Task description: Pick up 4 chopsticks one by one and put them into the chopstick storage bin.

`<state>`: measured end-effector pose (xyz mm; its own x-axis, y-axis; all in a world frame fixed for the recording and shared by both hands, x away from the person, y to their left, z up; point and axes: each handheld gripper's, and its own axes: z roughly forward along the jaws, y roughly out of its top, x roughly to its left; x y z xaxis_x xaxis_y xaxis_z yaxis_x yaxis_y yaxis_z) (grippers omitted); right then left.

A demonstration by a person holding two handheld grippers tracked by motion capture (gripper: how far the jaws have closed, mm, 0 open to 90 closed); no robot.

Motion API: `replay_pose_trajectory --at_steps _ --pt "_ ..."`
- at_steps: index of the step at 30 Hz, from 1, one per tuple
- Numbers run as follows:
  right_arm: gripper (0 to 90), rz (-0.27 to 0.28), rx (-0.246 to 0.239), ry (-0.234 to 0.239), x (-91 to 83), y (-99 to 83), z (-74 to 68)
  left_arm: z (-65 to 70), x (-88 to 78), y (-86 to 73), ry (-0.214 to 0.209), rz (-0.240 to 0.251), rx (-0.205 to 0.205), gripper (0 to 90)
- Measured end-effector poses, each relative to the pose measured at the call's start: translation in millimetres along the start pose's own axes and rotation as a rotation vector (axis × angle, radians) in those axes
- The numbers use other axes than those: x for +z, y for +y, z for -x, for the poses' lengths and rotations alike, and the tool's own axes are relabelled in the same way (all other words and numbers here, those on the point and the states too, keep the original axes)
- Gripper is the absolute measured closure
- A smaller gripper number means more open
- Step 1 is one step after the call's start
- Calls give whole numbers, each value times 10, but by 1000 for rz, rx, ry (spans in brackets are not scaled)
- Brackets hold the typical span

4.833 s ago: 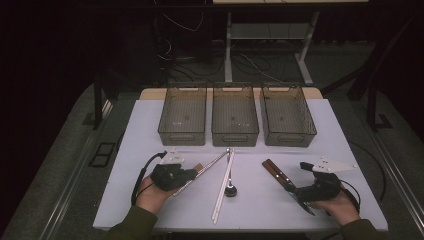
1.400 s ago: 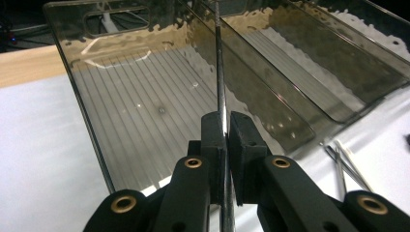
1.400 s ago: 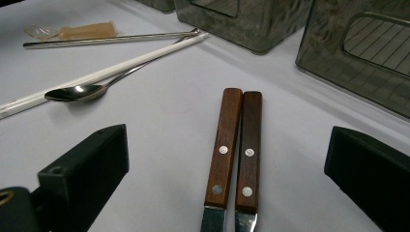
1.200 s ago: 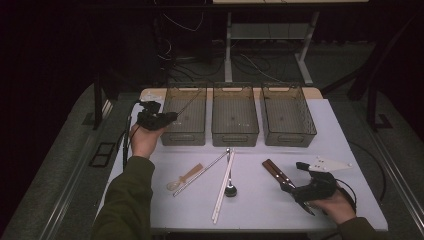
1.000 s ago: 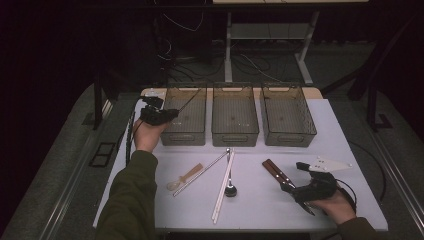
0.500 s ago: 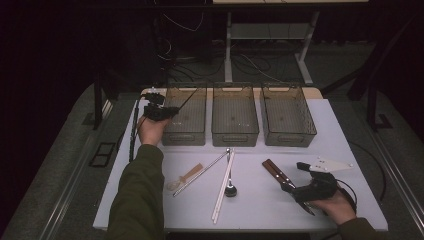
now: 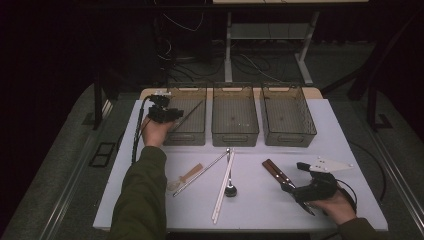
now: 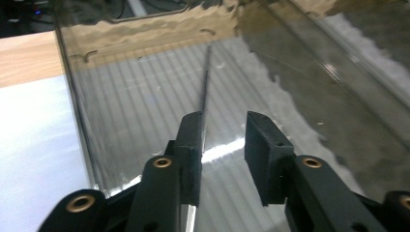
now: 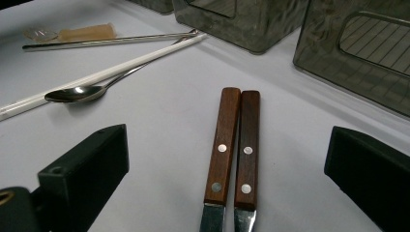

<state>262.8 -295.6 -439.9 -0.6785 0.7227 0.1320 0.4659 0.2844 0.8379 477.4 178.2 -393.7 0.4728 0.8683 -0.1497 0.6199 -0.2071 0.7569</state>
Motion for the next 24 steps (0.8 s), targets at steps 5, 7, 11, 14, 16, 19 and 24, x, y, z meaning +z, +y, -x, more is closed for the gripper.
replay_pose_trajectory --at_steps 5,7,11,14,16,19,24 --pt "21 -2 -2 -1 4 -2 0 47 -89 -29 -43 12 27 578" --pt "21 -4 1 -2 3 -3 0 67 -137 -41 -62 20 45 554" --pt "21 -5 1 -3 7 -5 0 113 -230 -60 -92 34 67 500" --pt "21 -7 2 -4 5 -5 -2 180 -314 -87 -95 57 92 472" --pt "21 -6 1 -6 3 -7 -1 224 -365 -105 -102 54 117 459" --pt "21 -5 3 -7 1 -8 0 297 -433 -143 -126 65 135 444" --pt "21 -5 4 -9 0 -7 0 427 -532 -222 -157 81 161 422"
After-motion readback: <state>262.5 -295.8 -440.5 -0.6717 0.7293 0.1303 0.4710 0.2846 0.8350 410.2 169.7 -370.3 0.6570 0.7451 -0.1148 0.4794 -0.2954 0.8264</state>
